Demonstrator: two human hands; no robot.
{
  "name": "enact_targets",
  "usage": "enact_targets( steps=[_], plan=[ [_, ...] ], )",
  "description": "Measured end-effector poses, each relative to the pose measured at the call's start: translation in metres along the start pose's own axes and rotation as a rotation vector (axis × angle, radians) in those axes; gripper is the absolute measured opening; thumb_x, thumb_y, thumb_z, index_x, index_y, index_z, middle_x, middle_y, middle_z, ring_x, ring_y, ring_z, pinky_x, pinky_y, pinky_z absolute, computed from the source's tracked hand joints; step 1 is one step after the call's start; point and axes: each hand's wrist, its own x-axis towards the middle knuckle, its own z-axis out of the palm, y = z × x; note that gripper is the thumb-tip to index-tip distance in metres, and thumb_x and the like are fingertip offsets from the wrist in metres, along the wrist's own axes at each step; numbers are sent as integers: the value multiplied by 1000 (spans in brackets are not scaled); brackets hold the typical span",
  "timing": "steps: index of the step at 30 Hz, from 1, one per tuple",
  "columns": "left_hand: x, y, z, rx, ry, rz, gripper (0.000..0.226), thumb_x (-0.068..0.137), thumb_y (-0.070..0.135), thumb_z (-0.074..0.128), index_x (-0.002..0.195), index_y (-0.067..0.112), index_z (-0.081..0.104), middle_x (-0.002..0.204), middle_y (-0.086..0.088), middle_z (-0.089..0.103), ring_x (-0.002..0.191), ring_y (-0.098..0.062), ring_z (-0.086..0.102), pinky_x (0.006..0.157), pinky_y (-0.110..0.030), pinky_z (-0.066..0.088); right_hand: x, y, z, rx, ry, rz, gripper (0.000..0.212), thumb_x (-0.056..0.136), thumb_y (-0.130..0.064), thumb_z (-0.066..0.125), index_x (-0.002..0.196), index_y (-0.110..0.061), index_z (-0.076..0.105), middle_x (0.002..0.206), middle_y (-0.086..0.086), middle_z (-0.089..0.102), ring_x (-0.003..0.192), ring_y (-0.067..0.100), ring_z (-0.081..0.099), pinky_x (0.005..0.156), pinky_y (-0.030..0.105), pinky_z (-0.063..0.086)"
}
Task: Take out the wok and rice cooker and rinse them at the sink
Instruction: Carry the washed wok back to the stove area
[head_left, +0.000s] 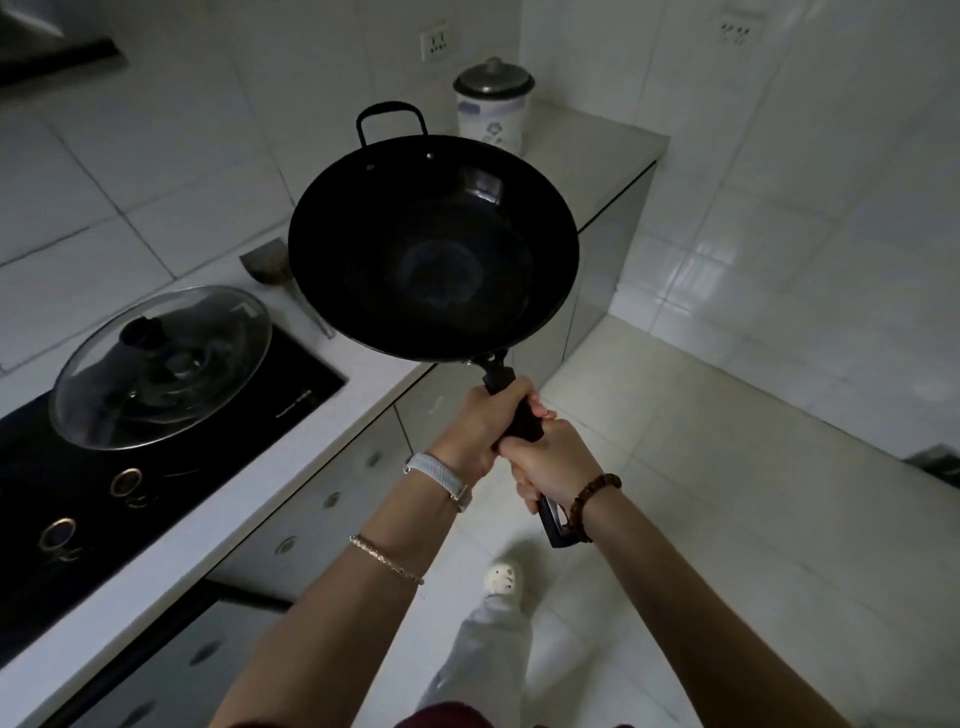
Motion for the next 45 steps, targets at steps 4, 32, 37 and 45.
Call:
enact_targets(
  steps=[4, 32, 37, 45],
  plan=[
    [45, 23, 11, -14, -21, 13, 29, 86, 1, 54, 58, 7, 52, 47, -3, 55, 51, -15, 60, 60, -26, 54, 44, -19, -16, -5, 19, -9, 9, 83, -4, 50, 75, -6, 49, 43, 2, 41, 33, 15, 38, 40, 24, 40],
    [281, 148, 50, -268, 190, 75, 28, 89, 2, 55, 61, 6, 54, 58, -7, 56, 56, -17, 63, 73, -29, 57, 303, -140, -113, -226, -245, -45, 6, 80, -10, 54, 75, -6, 54, 45, 4, 46, 36, 16, 44, 43, 26, 44],
    [320, 161, 60, -261, 261, 85, 27, 91, 4, 55, 64, 6, 54, 57, -5, 57, 62, -17, 65, 58, -21, 56, 354, -153, -131, -239, -324, -14, 10, 80, -9, 55, 87, -2, 57, 44, 2, 45, 35, 17, 44, 41, 24, 41],
    [365, 171, 53, -340, 360, 64, 26, 93, 4, 54, 68, 7, 53, 57, -4, 56, 60, -17, 57, 64, -23, 57, 410, -162, -128, -262, -403, 55, 24, 79, -6, 54, 102, 2, 55, 46, 2, 47, 33, 15, 44, 39, 24, 41]
  ],
)
